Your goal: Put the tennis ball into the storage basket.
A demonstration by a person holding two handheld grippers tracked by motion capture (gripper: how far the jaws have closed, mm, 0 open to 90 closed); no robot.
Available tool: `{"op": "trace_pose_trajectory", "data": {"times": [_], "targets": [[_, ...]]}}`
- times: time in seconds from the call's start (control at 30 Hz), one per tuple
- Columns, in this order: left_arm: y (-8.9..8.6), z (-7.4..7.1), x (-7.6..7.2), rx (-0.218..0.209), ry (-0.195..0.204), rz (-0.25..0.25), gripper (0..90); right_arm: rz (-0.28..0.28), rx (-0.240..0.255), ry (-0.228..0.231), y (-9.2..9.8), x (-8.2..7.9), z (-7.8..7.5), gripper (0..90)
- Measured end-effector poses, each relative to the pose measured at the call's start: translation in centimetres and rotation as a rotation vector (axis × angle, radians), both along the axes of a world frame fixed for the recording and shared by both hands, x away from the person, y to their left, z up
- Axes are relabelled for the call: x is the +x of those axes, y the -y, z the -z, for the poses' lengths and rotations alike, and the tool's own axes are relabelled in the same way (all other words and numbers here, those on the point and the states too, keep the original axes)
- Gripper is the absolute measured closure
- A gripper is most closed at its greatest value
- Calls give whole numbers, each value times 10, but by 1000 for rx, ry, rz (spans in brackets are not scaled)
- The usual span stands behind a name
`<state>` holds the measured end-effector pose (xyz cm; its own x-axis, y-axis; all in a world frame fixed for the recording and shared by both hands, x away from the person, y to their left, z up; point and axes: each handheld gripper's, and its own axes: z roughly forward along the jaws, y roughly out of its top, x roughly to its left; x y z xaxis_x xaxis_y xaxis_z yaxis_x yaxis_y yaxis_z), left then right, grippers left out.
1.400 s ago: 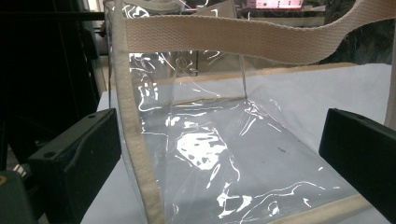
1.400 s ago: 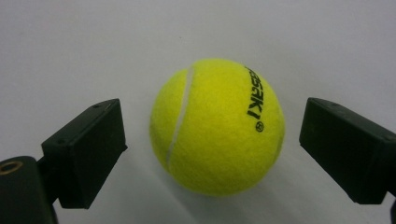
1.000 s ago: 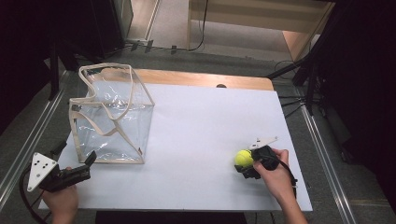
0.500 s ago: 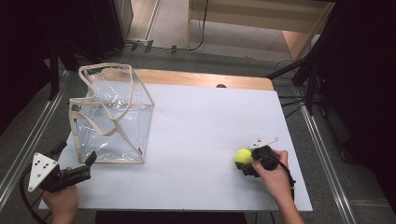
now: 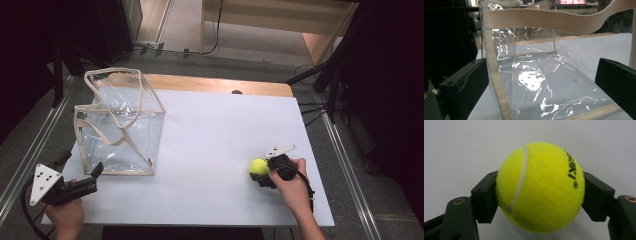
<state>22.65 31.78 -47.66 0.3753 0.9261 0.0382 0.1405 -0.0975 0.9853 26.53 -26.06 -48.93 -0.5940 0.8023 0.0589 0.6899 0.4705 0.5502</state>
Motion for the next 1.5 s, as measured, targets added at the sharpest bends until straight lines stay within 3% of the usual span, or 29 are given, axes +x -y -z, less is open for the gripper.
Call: {"op": "trace_pose_trajectory", "data": {"times": [0.37,1.27,1.5], "targets": [[0,0,0,4,2,3,0,-49,10,17,-14,11,-10,242],[-1,-1,-1,-2,6,6,0,-183,32,15,-87,42,-18,243],[-1,-1,-1,-5,7,6,0,-207,15,13,-104,50,-20,243]]}}
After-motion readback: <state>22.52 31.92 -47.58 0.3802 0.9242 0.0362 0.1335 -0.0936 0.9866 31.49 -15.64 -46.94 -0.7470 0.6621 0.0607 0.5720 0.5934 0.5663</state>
